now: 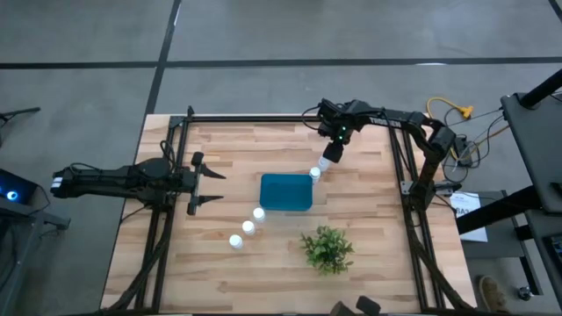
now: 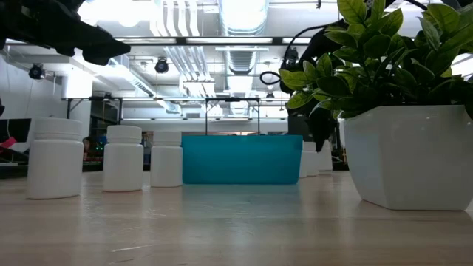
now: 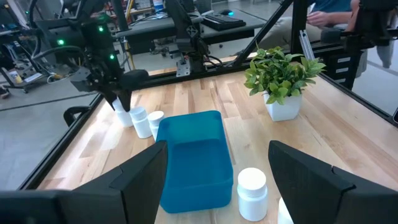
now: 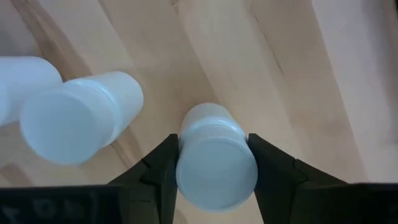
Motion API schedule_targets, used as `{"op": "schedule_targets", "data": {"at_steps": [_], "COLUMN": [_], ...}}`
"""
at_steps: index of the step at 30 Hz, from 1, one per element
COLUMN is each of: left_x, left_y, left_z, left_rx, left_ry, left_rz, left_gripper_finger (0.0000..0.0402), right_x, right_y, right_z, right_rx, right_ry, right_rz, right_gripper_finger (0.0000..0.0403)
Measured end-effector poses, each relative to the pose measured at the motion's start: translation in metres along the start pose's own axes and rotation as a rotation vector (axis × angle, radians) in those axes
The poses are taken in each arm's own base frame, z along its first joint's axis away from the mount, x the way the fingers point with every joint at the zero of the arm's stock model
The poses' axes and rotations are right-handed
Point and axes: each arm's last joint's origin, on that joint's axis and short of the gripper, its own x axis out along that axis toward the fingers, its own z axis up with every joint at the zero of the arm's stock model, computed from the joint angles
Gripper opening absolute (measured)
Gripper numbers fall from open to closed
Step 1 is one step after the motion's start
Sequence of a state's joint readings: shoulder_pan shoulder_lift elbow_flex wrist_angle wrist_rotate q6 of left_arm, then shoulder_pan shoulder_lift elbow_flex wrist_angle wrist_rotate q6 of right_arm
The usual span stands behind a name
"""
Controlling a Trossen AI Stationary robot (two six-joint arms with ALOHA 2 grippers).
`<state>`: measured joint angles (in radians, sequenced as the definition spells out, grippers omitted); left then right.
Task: Pick and place pill bottles into a basket
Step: Put the white pill bottle in the blue bin
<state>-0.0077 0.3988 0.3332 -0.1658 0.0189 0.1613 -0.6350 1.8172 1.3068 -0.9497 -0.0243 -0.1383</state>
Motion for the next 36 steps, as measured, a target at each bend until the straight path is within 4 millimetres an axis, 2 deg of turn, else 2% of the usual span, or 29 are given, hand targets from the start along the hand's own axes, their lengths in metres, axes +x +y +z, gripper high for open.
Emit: {"op": "schedule_targets", "data": {"at_steps": [8, 13, 28, 36], "left_x": [0.0, 0.0, 0.0, 0.0], "left_y": [0.0, 0.0, 0.0, 0.0], "left_z": [0.0, 0.0, 0.0, 0.0], "left_rx": [0.0, 0.0, 0.0, 0.0], "left_ry": [0.0, 0.0, 0.0, -0.002], "left_rz": [0.0, 0.0, 0.0, 0.001], "left_gripper_finger": [0.0261, 0.0261, 0.0261, 0.0261], "right_x": [-0.028, -0.052, -0.111, -0.119], "right_y": [0.0, 0.009, 0.068, 0.102], "right_z": [0.011, 0.019, 0.037, 0.034], "right_rx": [-0.01, -0.056, -0.237, -0.308], "right_ry": [-0.023, -0.042, -0.195, -0.211], "right_rz": [-0.004, -0.003, 0.009, 0.032], "right_gripper_finger": [0.0144, 0.0144, 0.0144, 0.0144]}}
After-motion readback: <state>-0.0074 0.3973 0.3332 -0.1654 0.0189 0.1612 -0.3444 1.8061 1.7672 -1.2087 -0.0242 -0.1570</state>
